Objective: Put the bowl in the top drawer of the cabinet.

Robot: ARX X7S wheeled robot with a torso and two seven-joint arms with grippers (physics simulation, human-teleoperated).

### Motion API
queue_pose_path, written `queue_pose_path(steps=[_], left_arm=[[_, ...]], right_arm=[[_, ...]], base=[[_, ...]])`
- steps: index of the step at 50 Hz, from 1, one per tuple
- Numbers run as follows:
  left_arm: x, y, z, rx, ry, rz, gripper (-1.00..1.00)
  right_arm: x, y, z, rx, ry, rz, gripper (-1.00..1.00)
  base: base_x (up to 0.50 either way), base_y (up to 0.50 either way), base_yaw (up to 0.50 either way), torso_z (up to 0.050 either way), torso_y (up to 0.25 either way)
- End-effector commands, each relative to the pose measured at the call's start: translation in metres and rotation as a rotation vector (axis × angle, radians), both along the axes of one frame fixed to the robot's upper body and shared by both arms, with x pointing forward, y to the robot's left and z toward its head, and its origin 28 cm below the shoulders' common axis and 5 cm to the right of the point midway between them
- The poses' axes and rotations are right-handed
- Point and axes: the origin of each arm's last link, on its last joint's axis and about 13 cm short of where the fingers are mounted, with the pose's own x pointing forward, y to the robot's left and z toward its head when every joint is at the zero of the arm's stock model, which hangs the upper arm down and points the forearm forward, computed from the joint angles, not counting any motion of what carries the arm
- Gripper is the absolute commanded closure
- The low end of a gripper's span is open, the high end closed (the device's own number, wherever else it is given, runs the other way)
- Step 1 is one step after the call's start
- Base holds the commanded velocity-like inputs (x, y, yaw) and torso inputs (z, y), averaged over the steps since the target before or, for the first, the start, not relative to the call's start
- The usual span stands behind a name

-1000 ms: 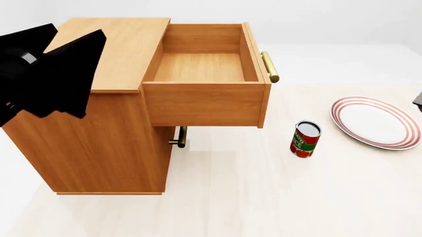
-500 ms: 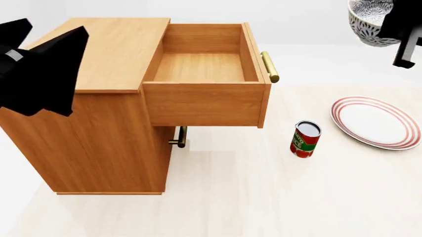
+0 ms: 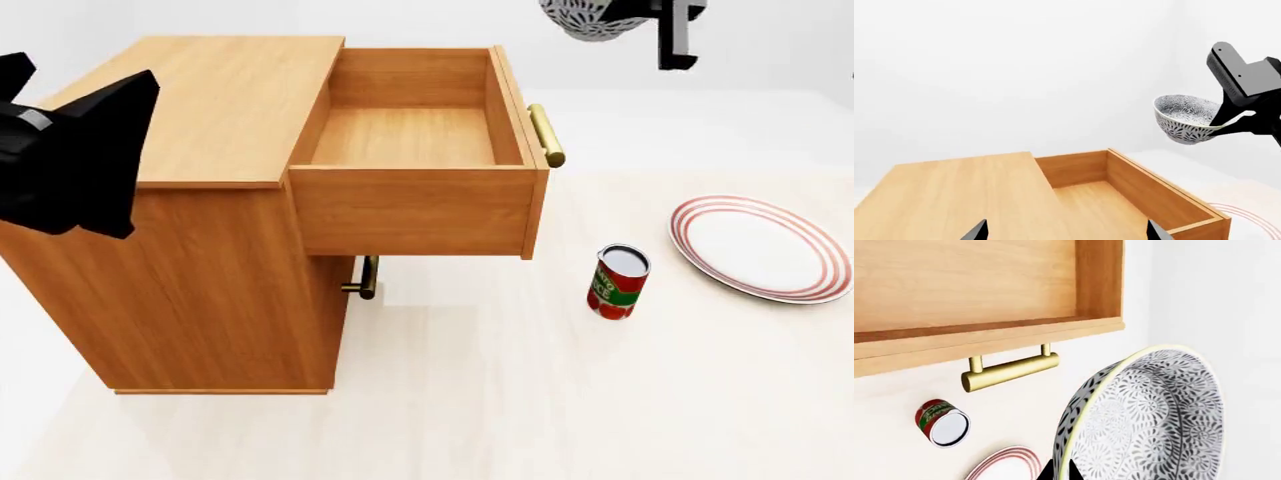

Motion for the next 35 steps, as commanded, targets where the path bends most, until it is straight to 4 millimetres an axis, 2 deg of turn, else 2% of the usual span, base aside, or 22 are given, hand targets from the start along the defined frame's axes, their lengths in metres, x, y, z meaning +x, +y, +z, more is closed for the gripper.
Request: queue_pose_path(steps=[1,10,20,35], left_arm=[[-0.006,0.004,0.006,0.024,0.025,0.05,-1.0],[-0.011,0.006,0.009,-0.001,0.013,0.051,-1.0],[-0.01,0.011,0.007,-0.032,0.013,0.064,-1.0],[-0.015,0.014,0.006,-0.034,-0.017,0.057,-1.0]], right_arm=[[0.006,0.037,-0.002,0.001,-0.003,0.15,1.0],[0.006,0.059,-0.002,0.016,0.016,0.247,1.0],[0.005,0.074,-0.003,0.009,0.022,0.353,1.0],[0.004,0.086,-0.005,0.032,0.026,0.432,1.0]], base=[[0.0,0.0,0.0,0.0,0.0],[0.0,0.0,0.0,0.0,0.001],[0.0,0.0,0.0,0.0,0.0],[0.0,0.0,0.0,0.0,0.001]])
